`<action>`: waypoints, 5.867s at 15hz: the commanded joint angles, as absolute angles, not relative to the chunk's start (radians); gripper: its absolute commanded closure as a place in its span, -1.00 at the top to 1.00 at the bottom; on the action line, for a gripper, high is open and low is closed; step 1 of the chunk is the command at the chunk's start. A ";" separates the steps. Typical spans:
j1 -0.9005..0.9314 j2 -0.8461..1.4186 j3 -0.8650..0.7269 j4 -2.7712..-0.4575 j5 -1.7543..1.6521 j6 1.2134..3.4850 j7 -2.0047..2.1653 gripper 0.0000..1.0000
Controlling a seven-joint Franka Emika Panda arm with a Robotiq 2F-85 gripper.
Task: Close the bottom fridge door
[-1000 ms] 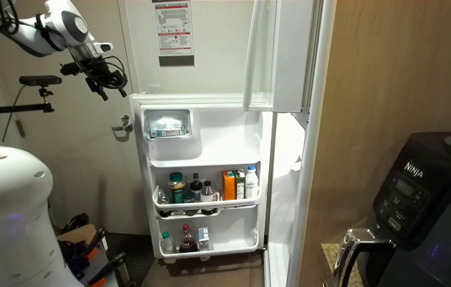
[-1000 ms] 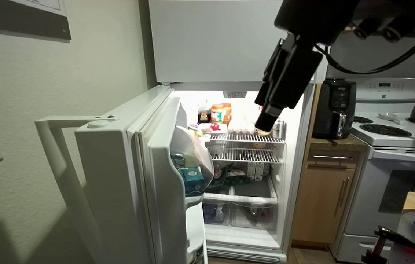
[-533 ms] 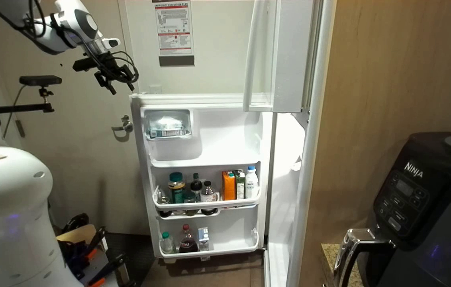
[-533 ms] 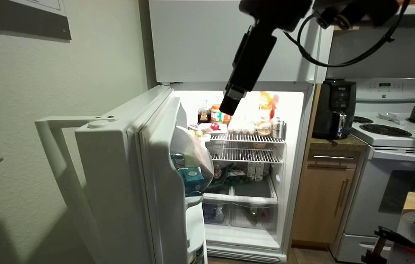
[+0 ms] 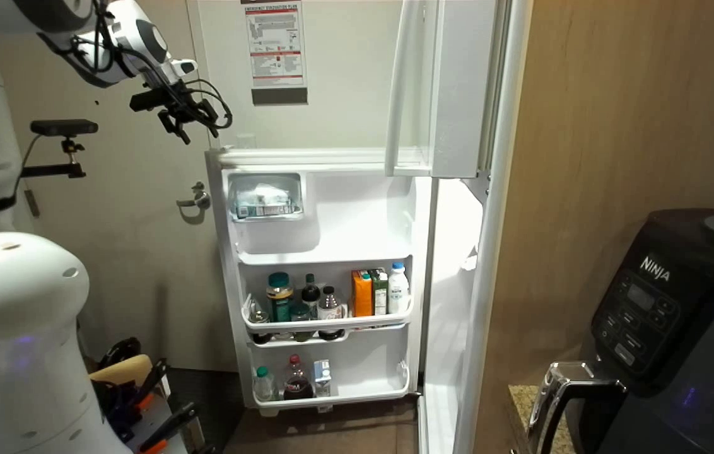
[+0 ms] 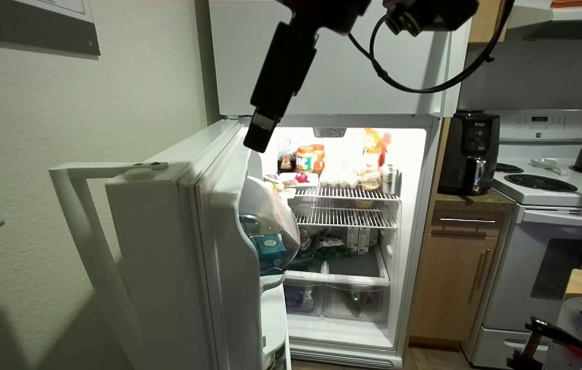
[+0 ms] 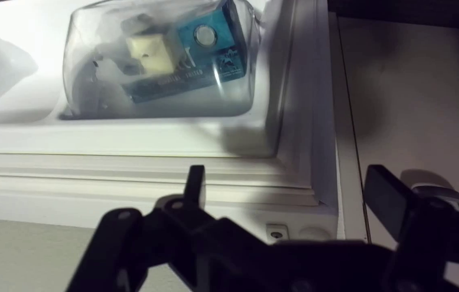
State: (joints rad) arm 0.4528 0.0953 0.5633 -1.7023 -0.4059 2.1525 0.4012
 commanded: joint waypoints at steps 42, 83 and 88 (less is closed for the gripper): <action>0.824 0.502 0.247 -1.262 -0.609 2.353 0.387 1.00; 0.675 0.152 0.307 -1.626 -0.365 2.131 0.307 1.00; 0.649 0.058 0.329 -1.726 -0.371 2.220 0.278 1.00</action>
State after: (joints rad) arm 0.6818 0.1407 0.3067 -1.6201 -0.3850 2.1475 0.3267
